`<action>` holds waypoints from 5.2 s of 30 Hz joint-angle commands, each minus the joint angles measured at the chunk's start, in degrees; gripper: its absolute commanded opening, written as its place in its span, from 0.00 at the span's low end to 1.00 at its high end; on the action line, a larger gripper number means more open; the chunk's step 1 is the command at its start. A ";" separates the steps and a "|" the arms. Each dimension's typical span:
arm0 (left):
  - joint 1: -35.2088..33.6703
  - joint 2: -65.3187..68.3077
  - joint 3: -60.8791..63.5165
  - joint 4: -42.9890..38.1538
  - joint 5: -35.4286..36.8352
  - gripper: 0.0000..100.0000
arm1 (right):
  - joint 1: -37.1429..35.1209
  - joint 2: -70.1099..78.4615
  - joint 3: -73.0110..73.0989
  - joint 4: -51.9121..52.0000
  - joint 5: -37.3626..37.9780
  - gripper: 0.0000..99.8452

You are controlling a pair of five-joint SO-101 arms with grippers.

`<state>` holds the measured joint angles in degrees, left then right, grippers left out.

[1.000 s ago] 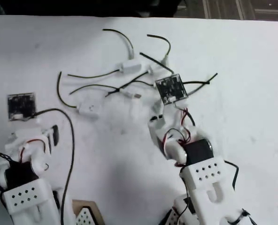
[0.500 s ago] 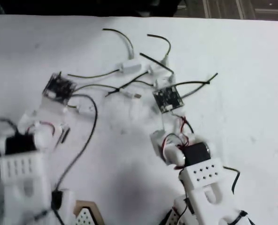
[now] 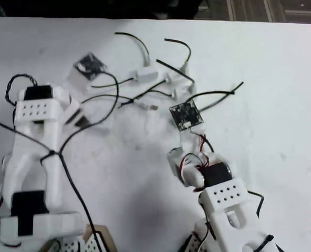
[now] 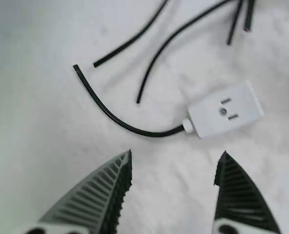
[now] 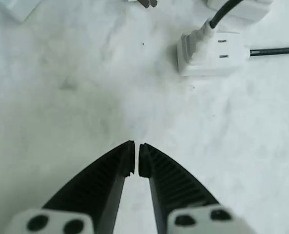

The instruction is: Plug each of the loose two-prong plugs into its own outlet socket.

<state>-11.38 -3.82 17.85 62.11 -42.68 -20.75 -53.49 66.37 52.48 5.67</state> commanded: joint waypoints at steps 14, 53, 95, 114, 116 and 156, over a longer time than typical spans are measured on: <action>5.58 15.43 -3.25 -2.11 -14.15 0.29 | -0.13 -1.10 -0.35 -0.84 0.35 0.02; 14.46 13.85 -21.98 33.93 -9.41 0.02 | 1.63 -1.10 -0.35 -0.84 0.79 0.02; 19.03 -21.85 34.11 0.18 -0.79 0.17 | 1.63 -1.10 -0.35 -0.84 0.79 0.02; 28.88 -21.14 39.56 -15.47 7.12 0.17 | 1.63 -1.10 -0.35 -0.84 0.79 0.02; 28.88 -19.47 39.03 -15.21 7.30 0.17 | 1.71 -1.10 -0.35 -0.84 0.79 0.02; 8.13 2.95 11.60 -4.48 6.07 0.16 | 1.71 -1.10 -0.35 -0.84 0.79 0.02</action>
<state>-2.07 -0.48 31.82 57.89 -34.95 -19.43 -53.49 66.37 52.48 5.85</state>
